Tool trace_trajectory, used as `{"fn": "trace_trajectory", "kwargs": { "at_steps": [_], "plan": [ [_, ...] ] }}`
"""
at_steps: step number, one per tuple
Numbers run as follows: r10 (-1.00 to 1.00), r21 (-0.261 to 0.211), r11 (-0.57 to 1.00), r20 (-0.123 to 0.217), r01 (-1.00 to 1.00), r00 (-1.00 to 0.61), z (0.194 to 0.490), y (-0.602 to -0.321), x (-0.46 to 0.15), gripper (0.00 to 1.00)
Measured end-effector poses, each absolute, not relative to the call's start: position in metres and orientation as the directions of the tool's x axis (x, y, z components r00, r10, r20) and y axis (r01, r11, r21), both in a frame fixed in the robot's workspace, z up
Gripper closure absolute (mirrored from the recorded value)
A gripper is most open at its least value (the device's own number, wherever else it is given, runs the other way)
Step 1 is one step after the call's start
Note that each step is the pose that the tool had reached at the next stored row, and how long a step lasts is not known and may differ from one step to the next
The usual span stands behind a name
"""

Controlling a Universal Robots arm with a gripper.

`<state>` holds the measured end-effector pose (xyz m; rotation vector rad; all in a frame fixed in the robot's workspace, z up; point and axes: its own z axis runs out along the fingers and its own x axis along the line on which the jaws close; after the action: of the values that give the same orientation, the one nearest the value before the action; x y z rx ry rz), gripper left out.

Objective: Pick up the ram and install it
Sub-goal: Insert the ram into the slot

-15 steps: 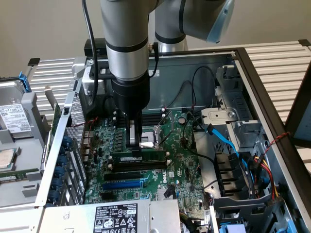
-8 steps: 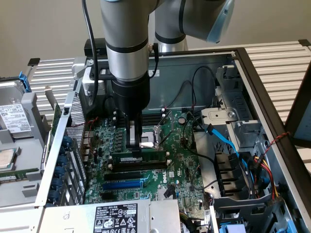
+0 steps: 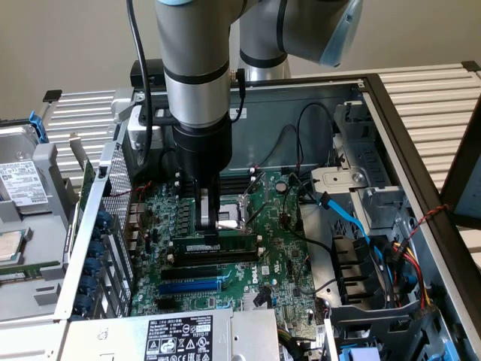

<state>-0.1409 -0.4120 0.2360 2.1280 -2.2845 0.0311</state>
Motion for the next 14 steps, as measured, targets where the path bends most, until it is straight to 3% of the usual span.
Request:
{"fn": "trace_trajectory", "kwargs": {
  "at_steps": [14],
  "plan": [
    [-0.998, -0.001, 0.062, 0.028, -0.998, -0.062, 0.236, -0.412, -0.141, 0.88]
  ]
}}
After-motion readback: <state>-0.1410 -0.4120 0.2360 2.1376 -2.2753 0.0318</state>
